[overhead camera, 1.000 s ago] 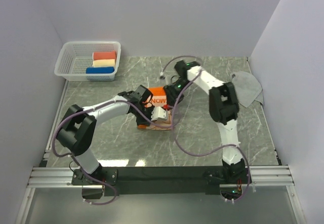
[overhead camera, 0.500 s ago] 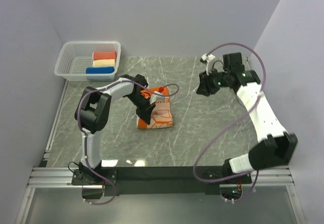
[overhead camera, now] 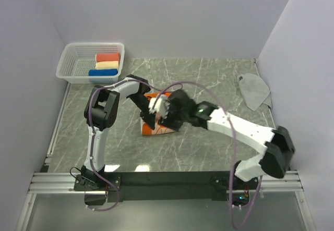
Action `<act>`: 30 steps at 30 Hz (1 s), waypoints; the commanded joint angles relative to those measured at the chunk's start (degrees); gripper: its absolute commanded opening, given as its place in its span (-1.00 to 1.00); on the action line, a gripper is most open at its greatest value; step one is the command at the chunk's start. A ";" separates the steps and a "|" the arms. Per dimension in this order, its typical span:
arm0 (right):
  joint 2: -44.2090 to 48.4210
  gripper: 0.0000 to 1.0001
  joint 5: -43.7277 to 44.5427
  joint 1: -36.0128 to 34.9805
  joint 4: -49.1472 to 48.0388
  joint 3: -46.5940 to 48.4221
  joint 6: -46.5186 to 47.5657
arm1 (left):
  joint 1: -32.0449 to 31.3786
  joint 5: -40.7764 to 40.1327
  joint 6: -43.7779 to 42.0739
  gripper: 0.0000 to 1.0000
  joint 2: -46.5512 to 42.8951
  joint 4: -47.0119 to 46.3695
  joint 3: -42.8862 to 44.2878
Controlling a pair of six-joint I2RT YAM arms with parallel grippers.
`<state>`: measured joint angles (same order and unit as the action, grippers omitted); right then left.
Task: Roll the towels
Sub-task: Roll the towel
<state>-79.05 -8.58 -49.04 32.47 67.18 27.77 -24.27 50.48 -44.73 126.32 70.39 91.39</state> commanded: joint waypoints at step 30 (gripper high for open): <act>-36.87 -1.00 -16.89 2.00 11.81 13.14 6.24 | 10.12 -1.98 -4.05 -0.66 -2.03 -4.11 -7.45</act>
<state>-109.89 -15.20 -50.39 32.86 78.54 36.51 -17.08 57.28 -45.74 125.95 72.42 86.89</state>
